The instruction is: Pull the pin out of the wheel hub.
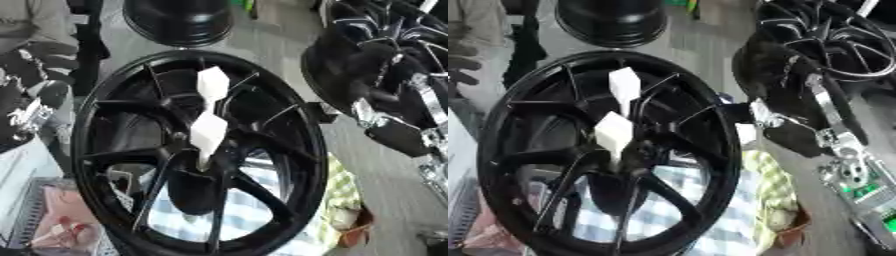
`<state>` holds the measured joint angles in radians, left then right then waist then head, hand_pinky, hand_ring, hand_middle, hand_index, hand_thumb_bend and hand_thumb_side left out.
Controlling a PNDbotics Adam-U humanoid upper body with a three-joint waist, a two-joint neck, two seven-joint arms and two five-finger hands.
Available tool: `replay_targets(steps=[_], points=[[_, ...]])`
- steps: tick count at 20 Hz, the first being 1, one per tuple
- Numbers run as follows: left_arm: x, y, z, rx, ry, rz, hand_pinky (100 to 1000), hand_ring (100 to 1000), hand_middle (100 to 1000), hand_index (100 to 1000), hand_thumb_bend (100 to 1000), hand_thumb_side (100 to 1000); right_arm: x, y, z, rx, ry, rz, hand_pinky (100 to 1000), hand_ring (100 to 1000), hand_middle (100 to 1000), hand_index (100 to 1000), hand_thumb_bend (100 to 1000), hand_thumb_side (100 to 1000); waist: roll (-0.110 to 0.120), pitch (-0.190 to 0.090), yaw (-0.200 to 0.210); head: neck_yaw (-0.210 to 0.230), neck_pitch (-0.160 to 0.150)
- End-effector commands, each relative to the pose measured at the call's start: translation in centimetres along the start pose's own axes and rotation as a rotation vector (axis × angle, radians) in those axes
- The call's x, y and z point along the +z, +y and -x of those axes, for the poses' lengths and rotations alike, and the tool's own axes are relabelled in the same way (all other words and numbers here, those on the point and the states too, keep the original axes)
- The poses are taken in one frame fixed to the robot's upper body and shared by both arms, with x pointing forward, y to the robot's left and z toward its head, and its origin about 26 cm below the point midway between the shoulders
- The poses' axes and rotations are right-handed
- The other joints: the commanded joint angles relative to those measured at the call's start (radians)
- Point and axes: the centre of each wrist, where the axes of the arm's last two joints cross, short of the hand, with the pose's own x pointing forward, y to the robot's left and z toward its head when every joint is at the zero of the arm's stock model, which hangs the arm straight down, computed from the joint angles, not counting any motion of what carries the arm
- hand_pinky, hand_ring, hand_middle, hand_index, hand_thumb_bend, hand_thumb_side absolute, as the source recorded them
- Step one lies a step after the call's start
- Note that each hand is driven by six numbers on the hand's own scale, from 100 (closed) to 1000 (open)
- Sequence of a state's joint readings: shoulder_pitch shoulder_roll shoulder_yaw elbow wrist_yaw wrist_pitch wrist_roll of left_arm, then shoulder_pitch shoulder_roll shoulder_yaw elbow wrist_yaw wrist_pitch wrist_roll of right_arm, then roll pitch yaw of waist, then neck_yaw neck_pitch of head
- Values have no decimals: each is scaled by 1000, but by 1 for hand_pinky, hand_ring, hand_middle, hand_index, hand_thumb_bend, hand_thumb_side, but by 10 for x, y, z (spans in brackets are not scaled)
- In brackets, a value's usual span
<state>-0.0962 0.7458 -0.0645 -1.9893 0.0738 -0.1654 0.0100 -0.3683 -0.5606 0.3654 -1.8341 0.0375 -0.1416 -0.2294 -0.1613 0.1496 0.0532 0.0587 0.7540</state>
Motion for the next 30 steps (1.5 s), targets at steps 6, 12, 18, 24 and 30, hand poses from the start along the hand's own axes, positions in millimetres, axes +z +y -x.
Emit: replay_targets(steps=[6,12,18,24,30], points=[[-2,2,-4,-13,-10,10,699,776,781,858,337,676,-32,-15,-29,139,-121,-205,695,789,782,924,100,255,6,-14,3,-2,-6],[-3,1,-4,-11,-13,17,700,776,781,858,340,675,-54,-13,-51,193,-195,-346,703,795,790,932,100,282,5,-14,8,-2,-7],[-4,1,-5,-14,-21,27,701,776,781,856,341,676,-70,-6,-51,186,-201,-402,704,805,792,928,100,312,3,-10,14,-3,-10],[-8,-1,-6,-10,-42,52,708,781,785,859,319,680,-93,3,-50,216,-221,-500,717,824,793,919,270,338,0,-7,29,-10,-13],[-12,-2,-8,-6,-63,68,710,781,785,859,315,681,-110,14,-23,237,-169,-521,717,827,786,908,311,354,-2,1,52,-26,-23]])
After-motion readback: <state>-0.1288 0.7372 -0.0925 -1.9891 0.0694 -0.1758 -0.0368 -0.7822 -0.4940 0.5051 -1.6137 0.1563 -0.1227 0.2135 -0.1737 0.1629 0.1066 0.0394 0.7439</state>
